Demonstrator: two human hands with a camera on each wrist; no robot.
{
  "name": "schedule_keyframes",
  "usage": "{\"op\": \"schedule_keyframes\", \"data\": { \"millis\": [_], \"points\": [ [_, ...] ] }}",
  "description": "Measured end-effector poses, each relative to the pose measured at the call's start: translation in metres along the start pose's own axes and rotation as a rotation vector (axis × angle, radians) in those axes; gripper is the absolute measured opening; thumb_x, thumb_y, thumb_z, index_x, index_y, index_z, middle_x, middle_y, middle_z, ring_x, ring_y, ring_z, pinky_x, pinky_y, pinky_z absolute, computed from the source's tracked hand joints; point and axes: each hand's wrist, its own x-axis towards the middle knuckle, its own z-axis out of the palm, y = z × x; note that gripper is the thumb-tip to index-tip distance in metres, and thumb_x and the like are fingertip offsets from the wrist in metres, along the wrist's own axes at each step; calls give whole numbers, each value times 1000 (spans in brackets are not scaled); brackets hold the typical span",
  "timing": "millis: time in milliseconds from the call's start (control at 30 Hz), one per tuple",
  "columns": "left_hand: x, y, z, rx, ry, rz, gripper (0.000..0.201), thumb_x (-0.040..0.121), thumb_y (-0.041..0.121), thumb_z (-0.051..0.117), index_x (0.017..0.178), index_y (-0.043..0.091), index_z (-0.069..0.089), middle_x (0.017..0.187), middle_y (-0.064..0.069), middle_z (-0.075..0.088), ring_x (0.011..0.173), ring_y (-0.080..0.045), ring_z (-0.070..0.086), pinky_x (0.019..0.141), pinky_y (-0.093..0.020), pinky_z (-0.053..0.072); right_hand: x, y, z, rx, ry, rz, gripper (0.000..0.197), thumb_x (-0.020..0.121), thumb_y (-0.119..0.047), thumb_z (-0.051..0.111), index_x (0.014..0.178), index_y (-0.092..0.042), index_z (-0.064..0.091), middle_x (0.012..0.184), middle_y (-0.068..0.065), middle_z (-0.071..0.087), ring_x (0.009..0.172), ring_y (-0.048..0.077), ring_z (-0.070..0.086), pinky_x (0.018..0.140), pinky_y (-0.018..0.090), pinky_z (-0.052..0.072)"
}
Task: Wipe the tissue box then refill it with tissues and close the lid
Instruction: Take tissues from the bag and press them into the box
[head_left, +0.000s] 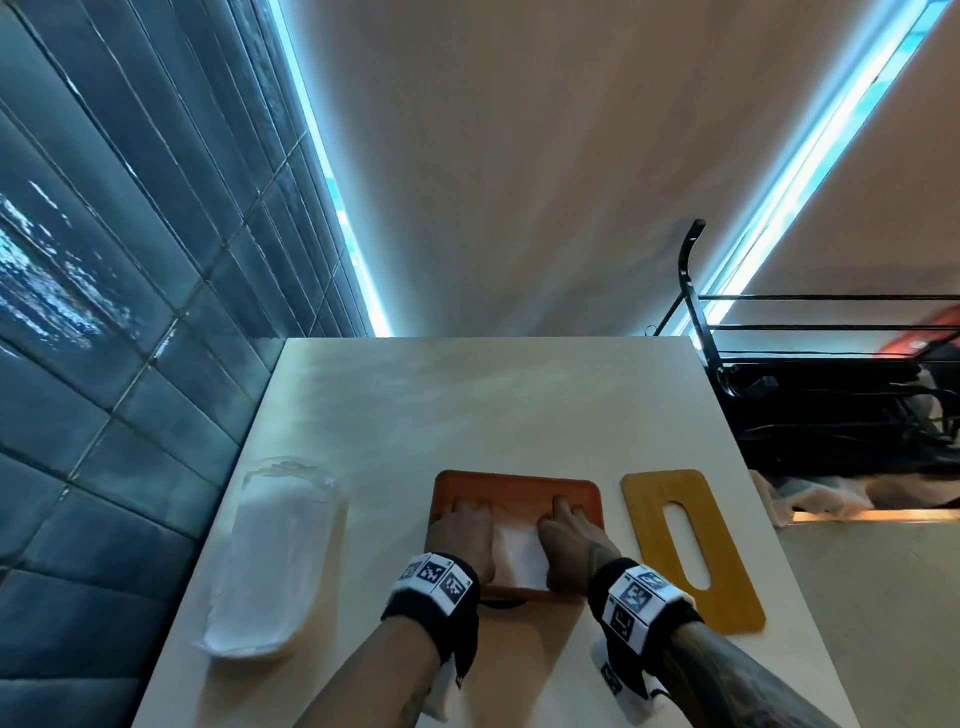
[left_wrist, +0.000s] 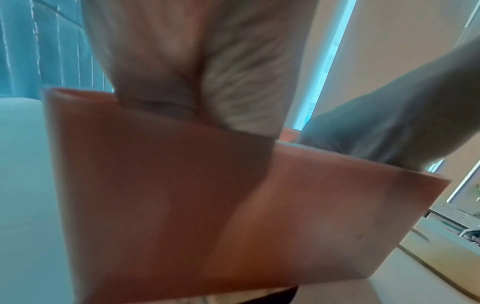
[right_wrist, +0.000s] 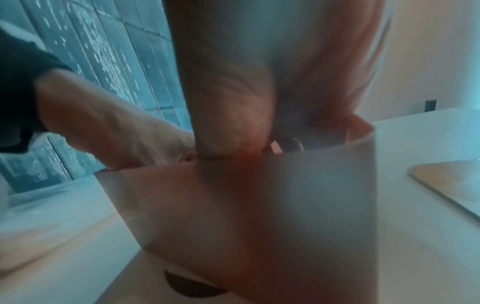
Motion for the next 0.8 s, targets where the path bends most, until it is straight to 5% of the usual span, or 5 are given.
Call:
{"op": "schedule_keyframes", "data": {
  "millis": [167,300,433,533,800],
  "points": [
    [-1,2,-2,-40,-34,-41,67,77,11,71,135,13,38,133,-20,47,115,-37,57,91,-44,53,8,-5,6,15,70,10,59,79,-5,69,132,-6,42,139,17,36,124,37,41,99,40,44],
    [-11,-6,-11,-203,-35,-14,54,79,8,67,129,9,47,134,-16,52,118,-34,57,95,-42,53,2,-5,-8,39,9,36,50,81,-11,71,126,-8,49,138,14,40,125,35,42,100,39,43],
    [-49,-44,-23,-647,304,-10,41,82,18,68,121,21,56,117,-2,64,103,-19,63,88,-33,56,-14,-26,-38,108,278,-4,25,87,-14,62,110,-7,57,120,10,53,109,27,49,84,34,49],
    [-84,-97,-25,-879,473,-192,32,84,14,71,115,20,61,102,-2,67,88,-15,64,75,-25,53,-19,-75,-51,257,431,-199,11,88,-20,62,97,-13,61,100,4,56,91,22,54,67,27,42],
    [-91,-228,13,-924,388,-618,49,80,11,70,126,4,53,127,-20,62,115,-33,59,98,-40,49,4,-208,-21,574,159,-547,28,89,-17,63,115,-8,69,113,11,69,100,28,66,91,38,52]
  ]
}}
